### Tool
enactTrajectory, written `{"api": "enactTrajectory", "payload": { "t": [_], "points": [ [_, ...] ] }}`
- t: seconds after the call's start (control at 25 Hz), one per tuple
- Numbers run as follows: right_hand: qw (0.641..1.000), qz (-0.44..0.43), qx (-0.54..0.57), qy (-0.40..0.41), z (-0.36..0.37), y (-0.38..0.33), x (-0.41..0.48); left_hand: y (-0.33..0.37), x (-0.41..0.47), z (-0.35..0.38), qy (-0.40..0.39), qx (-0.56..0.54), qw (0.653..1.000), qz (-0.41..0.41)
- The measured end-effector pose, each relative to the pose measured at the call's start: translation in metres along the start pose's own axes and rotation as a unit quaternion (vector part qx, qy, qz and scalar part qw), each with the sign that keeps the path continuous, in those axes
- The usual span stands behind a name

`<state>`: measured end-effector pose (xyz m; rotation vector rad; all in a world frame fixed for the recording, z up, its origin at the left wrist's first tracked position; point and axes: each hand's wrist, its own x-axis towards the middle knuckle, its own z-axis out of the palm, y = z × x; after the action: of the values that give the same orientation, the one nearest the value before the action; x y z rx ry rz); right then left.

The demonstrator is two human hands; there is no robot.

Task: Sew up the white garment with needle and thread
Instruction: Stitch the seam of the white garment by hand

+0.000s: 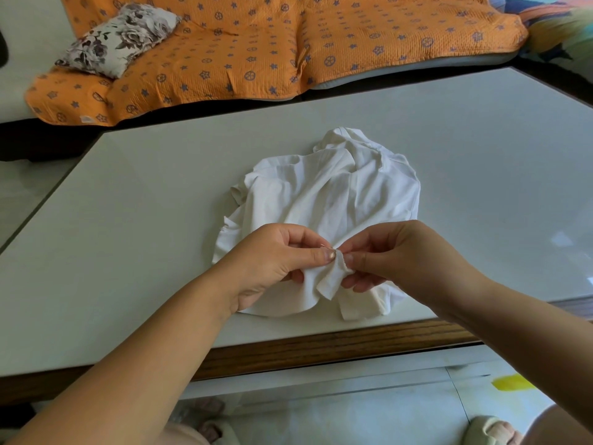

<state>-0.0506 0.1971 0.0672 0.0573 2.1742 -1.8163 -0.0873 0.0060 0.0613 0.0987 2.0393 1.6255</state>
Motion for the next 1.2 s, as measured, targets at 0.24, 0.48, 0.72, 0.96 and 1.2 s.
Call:
{"api": "enactTrajectory", "payload": {
  "t": [0.24,0.48,0.72,0.96,1.2],
  "points": [
    [0.999,-0.034,0.003,0.011,0.004,-0.002,-0.002,-0.002,0.001,0.004,-0.004,-0.001,1.000,-0.005],
    [0.996,-0.063,-0.041,0.039,0.007,-0.001,0.001,-0.002,0.001,0.003,-0.008,-0.007,1.000,-0.020],
    [0.987,-0.030,0.121,0.099,-0.013,-0.007,0.018,-0.001,-0.001,0.003,0.006,-0.025,0.999,-0.034],
    [0.888,0.031,0.428,0.167,-0.047,-0.005,0.043,-0.003,-0.001,0.000,0.001,-0.016,1.000,-0.026],
    [0.920,-0.049,0.229,0.314,-0.076,0.004,0.056,-0.001,-0.002,-0.003,-0.003,0.012,1.000,-0.017]
  ]
}}
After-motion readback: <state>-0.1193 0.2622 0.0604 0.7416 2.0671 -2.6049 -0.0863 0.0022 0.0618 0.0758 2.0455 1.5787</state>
